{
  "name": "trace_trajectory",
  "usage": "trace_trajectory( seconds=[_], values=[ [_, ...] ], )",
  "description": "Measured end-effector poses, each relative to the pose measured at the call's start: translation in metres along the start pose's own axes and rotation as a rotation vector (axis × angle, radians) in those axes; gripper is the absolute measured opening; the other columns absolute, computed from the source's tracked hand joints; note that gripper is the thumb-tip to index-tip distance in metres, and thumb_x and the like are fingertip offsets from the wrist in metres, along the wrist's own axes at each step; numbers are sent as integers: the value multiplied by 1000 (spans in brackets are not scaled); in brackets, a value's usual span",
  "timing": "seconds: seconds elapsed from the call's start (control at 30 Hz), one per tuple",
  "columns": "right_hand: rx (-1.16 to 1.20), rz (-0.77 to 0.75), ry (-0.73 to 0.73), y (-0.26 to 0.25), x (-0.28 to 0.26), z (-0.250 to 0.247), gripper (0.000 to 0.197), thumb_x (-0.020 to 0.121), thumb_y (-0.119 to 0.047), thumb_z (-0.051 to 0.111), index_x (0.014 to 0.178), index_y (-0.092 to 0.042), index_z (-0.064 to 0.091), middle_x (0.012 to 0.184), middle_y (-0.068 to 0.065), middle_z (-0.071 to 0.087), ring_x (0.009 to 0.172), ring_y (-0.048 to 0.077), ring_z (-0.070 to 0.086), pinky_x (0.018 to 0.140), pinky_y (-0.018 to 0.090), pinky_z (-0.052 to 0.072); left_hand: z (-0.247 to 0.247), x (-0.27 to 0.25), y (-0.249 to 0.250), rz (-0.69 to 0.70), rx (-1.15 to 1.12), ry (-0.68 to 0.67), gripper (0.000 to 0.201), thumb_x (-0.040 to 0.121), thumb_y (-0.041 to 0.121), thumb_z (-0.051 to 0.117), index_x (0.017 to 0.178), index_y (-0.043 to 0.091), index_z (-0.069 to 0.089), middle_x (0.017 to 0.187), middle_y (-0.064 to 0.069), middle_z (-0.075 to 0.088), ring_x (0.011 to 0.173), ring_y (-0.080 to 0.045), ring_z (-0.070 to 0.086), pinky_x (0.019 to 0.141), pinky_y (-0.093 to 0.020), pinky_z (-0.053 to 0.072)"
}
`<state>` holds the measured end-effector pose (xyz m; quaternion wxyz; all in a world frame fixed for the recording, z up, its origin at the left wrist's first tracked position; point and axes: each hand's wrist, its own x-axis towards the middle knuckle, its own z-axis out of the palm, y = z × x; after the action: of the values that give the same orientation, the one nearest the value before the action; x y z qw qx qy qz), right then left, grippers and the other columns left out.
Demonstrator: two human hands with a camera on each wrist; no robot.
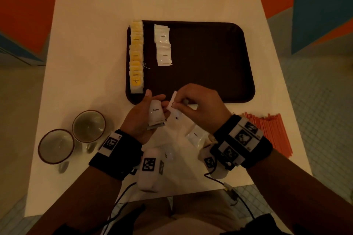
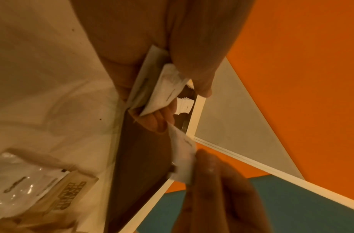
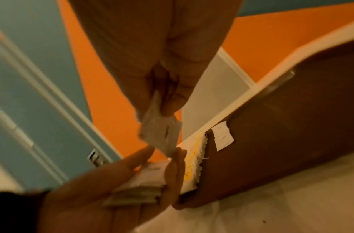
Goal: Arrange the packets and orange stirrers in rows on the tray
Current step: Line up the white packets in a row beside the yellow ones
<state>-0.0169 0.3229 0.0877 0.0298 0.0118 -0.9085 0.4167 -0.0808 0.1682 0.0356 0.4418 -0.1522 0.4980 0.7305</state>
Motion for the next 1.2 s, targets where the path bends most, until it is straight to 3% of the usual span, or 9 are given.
trace_trajectory(
  seconds=[0.13,0.23,0.33,0.5,0.67,0.8,0.97,1.1,1.2],
  values=[
    [-98,-120,-79,-4,5,33,16,78,-8,49,79,0,63,86,18,65,80,32,61,75,27,44,8,-1,1,-20,136,-27,50,94,51,26,92,19,65,85,-7,68,77,-19,62,67,-30,48],
    [39,-46,-73,-5,8,52,10,78,-2,51,82,0,60,92,17,59,84,19,54,76,23,44,10,2,2,-46,110,-39,55,89,60,32,83,18,66,90,-9,64,90,-27,59,71,-31,46],
    [109,-30,-33,-4,11,51,9,75,5,60,79,-2,56,92,11,53,78,4,47,73,10,39,6,3,1,-45,120,-110,56,92,54,28,72,26,72,77,-3,69,76,-14,67,63,-25,52],
    [99,44,-161,3,-8,40,8,83,-18,64,83,-12,58,86,-1,54,74,11,52,67,22,47,-21,1,0,109,89,51,28,96,32,38,120,23,51,78,-2,59,66,-15,58,60,-29,47],
    [-378,250,-677,24,-39,72,45,79,-39,65,117,-20,48,119,3,45,104,21,43,92,38,41,-48,-2,1,165,128,39,18,93,8,41,90,15,58,68,1,61,59,-13,62,57,-24,55],
    [-442,284,-684,24,-52,98,53,77,-37,67,121,-17,45,125,5,38,111,27,38,92,40,35,-52,-6,-4,127,152,-34,23,89,-2,41,97,14,57,72,-3,65,59,-14,64,57,-27,56],
    [-199,266,-630,21,-52,89,20,92,-18,48,107,-10,58,115,10,56,106,27,50,94,39,42,-52,-6,-15,70,303,79,15,93,11,45,97,16,59,69,-6,59,55,-16,58,52,-27,52],
    [30,278,-490,16,-45,63,24,94,-13,46,113,-6,57,112,14,59,100,25,55,86,27,42,-48,-13,-20,53,593,75,18,93,31,48,99,19,60,81,-8,60,82,-25,62,79,-42,50],
    [21,209,-374,9,-34,52,21,91,-10,50,109,-7,61,105,12,62,94,22,56,80,22,40,-37,-22,-28,-120,498,-170,67,60,60,72,108,15,58,95,-10,68,90,-31,66,78,-42,55]
  ],
)
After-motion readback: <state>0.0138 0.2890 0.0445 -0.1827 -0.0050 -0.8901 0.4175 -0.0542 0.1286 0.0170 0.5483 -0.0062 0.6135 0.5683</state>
